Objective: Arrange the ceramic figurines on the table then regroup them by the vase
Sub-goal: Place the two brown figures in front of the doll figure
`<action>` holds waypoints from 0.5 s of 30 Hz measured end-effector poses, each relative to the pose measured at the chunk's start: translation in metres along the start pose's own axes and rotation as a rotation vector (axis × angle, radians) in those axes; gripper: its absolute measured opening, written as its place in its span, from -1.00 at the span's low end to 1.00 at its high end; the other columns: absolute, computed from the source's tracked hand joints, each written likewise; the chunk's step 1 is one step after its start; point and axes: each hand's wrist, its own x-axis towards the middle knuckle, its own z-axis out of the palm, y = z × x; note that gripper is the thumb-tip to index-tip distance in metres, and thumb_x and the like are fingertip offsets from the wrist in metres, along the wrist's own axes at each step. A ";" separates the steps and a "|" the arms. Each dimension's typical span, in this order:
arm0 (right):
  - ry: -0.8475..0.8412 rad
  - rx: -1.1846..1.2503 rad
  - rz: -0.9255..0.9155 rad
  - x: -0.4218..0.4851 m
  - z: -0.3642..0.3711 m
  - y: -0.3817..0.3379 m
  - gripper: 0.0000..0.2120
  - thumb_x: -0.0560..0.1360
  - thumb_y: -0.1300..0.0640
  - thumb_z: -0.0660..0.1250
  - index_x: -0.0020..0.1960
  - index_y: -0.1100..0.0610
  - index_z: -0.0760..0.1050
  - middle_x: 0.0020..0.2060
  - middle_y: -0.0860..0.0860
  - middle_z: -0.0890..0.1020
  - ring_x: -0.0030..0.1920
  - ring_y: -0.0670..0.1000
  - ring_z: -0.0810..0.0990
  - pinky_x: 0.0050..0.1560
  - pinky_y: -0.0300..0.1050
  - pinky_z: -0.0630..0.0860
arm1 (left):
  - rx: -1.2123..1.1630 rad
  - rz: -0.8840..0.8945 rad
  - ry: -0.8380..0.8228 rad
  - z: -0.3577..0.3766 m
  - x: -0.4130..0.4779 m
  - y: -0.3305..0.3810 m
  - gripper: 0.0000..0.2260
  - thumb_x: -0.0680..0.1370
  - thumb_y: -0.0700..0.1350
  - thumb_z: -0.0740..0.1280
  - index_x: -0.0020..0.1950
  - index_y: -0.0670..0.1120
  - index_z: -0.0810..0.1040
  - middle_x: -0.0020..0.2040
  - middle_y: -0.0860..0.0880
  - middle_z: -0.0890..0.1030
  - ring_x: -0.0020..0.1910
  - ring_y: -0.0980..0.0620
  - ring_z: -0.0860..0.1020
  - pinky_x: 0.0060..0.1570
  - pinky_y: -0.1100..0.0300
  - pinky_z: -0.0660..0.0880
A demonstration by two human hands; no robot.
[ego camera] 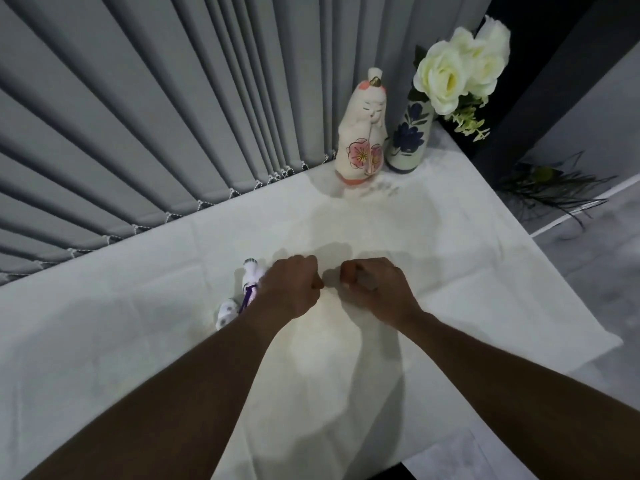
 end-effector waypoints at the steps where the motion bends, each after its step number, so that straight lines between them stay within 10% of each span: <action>1: 0.026 0.015 0.018 0.001 -0.006 0.004 -0.84 0.47 0.25 0.41 -0.20 0.04 0.50 -0.23 -0.02 0.66 -0.16 0.07 0.61 -0.07 -0.09 0.51 | -0.043 -0.003 -0.002 -0.001 0.008 0.004 -0.81 0.50 -0.12 0.34 -0.23 0.08 0.37 -0.04 0.01 0.60 0.03 -0.12 0.61 0.01 -0.02 0.55; 15: 0.340 -0.050 0.148 0.070 -0.074 0.057 -0.85 0.55 0.21 0.34 -0.18 0.07 0.46 -0.26 -0.03 0.59 -0.17 0.00 0.56 -0.18 -0.21 0.43 | -0.380 0.042 0.213 0.008 0.114 0.065 -0.90 0.45 -0.18 0.37 -0.10 0.00 0.58 -0.06 0.01 0.60 -0.02 -0.02 0.58 0.02 0.08 0.53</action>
